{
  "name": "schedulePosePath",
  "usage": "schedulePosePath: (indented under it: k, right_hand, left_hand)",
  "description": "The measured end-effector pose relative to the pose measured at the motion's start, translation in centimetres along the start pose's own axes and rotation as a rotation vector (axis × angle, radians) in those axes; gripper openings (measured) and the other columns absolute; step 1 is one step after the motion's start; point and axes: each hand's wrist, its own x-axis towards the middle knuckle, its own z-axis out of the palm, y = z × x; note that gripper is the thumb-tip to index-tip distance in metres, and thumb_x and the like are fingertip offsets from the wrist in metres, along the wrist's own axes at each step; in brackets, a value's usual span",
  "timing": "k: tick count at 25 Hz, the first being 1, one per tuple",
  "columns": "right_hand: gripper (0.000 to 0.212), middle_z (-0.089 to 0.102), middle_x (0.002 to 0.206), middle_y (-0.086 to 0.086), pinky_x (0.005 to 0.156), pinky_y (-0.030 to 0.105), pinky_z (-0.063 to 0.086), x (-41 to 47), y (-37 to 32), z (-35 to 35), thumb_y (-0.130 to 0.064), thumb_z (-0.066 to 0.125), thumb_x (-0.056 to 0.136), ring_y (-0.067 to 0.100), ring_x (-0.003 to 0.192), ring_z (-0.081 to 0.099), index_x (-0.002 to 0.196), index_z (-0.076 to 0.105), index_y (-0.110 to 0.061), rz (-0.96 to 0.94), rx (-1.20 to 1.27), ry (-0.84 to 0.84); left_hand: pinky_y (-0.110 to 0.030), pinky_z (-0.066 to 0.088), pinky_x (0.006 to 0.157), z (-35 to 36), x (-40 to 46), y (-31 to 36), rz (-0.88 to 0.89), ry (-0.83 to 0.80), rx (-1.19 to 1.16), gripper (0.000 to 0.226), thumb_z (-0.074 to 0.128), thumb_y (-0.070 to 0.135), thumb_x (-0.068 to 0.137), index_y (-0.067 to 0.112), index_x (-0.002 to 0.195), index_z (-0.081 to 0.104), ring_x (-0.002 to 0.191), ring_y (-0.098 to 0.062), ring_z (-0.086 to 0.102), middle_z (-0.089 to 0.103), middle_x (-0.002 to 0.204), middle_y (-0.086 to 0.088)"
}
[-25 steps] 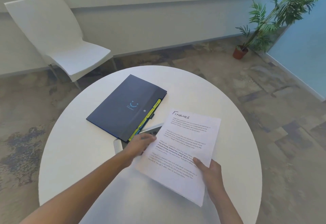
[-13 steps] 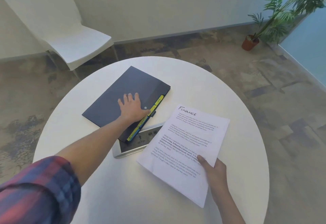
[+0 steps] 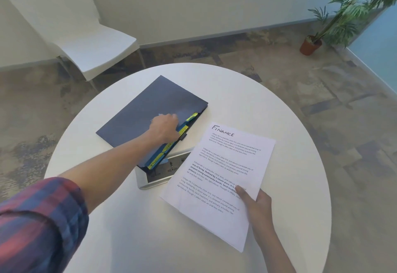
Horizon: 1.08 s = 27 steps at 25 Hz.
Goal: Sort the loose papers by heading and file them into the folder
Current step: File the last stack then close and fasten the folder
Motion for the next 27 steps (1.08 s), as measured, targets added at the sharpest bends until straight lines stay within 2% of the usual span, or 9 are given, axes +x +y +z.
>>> schedulePosePath:
  k: [3, 5, 7, 9, 11, 13, 20, 25, 27]
  right_hand:
    - [0.014, 0.079, 0.096, 0.003, 0.086, 0.048, 0.059, -0.3, -0.3, 0.4, -0.013, 0.073, 0.088, 0.026, 0.09, 0.076, 0.102, 0.074, -0.01, -0.003, -0.001, -0.01]
    - [0.015, 0.079, 0.097, 0.004, 0.086, 0.048, 0.059, -0.6, -0.7, 0.7, -0.013, 0.073, 0.089, 0.025, 0.09, 0.076, 0.103, 0.075, -0.01, -0.009, 0.005, -0.024]
    - [0.016, 0.079, 0.098, 0.004, 0.085, 0.047, 0.059, -0.8, -1.5, 1.2, -0.012, 0.072, 0.089, 0.025, 0.09, 0.076, 0.105, 0.074, -0.01, -0.012, 0.028, -0.047]
    - [0.018, 0.079, 0.1, 0.004, 0.084, 0.045, 0.06, -0.9, -2.6, 2.0, -0.013, 0.071, 0.09, 0.026, 0.091, 0.076, 0.107, 0.073, -0.01, -0.019, 0.05, -0.079]
    - [0.017, 0.079, 0.1, 0.004, 0.083, 0.041, 0.06, -0.7, -3.7, 3.1, -0.012, 0.071, 0.09, 0.024, 0.092, 0.076, 0.107, 0.073, -0.009, -0.028, 0.051, -0.118]
    - [0.016, 0.079, 0.101, 0.003, 0.081, 0.036, 0.06, 0.0, -4.6, 4.5, -0.011, 0.07, 0.09, 0.022, 0.092, 0.076, 0.106, 0.074, -0.01, -0.037, 0.007, -0.148]
    - [0.022, 0.075, 0.109, 0.002, 0.094, 0.041, 0.055, 4.7, -6.6, 10.4, -0.008, 0.069, 0.089, 0.022, 0.1, 0.07, 0.111, 0.072, -0.012, -0.117, -0.191, -0.131]
    - [0.017, 0.073, 0.1, 0.003, 0.084, 0.03, 0.052, 5.8, -7.6, 14.3, -0.01, 0.066, 0.088, 0.024, 0.096, 0.067, 0.104, 0.072, -0.012, -0.185, -0.29, -0.057]
    - [0.02, 0.074, 0.105, 0.006, 0.085, 0.03, 0.052, 5.8, -7.7, 15.8, -0.012, 0.066, 0.088, 0.027, 0.098, 0.067, 0.107, 0.072, -0.01, -0.193, -0.31, -0.029]
  left_hand:
    - [-0.032, 0.042, 0.05, -0.8, -0.3, -0.5, 0.085, 0.08, 0.113, 0.04, 0.045, 0.008, 0.09, 0.005, 0.129, 0.04, 0.054, -0.022, 0.045, 0.041, 0.059, -0.002]
    - [-0.028, 0.034, 0.042, -1.4, -0.7, -1.2, 0.161, 0.142, 0.178, 0.07, 0.042, 0.004, 0.09, 0.012, 0.153, 0.012, 0.048, -0.019, 0.044, 0.044, 0.056, -0.004]
    - [-0.026, 0.028, 0.041, -2.0, -1.0, -2.3, 0.224, 0.186, 0.225, 0.08, 0.04, 0.005, 0.094, 0.028, 0.156, -0.005, 0.049, -0.017, 0.046, 0.05, 0.066, -0.007]
    - [-0.026, 0.031, 0.044, -2.4, -1.2, -3.1, 0.235, 0.193, 0.295, 0.064, 0.038, 0.009, 0.098, 0.029, 0.154, 0.014, 0.057, -0.018, 0.05, 0.057, 0.085, -0.011]
    - [-0.031, 0.044, 0.05, -2.7, -1.4, -3.5, 0.226, 0.169, 0.353, 0.034, 0.039, 0.01, 0.098, 0.011, 0.13, 0.049, 0.065, -0.024, 0.056, 0.061, 0.096, -0.013]
    - [-0.037, 0.056, 0.064, -2.6, -1.5, -4.0, 0.213, 0.15, 0.358, 0.024, 0.04, 0.013, 0.098, 0.006, 0.108, 0.06, 0.075, -0.027, 0.065, 0.065, 0.099, -0.011]
    - [-0.033, 0.059, 0.073, -3.6, -2.2, -4.0, 0.262, 0.107, 0.285, 0.03, 0.056, 0.012, 0.091, 0.01, 0.121, 0.058, 0.086, -0.024, 0.067, 0.065, 0.11, -0.008]
    - [-0.031, 0.049, 0.063, -4.8, -3.0, -3.2, 0.286, 0.125, 0.357, 0.025, 0.048, 0.005, 0.095, 0.007, 0.119, 0.057, 0.088, -0.028, 0.066, 0.063, 0.11, -0.012]
    - [-0.033, 0.053, 0.065, -4.8, -3.4, -2.9, 0.29, 0.134, 0.339, 0.026, 0.048, 0.003, 0.093, 0.007, 0.117, 0.057, 0.087, -0.028, 0.066, 0.065, 0.107, -0.012]
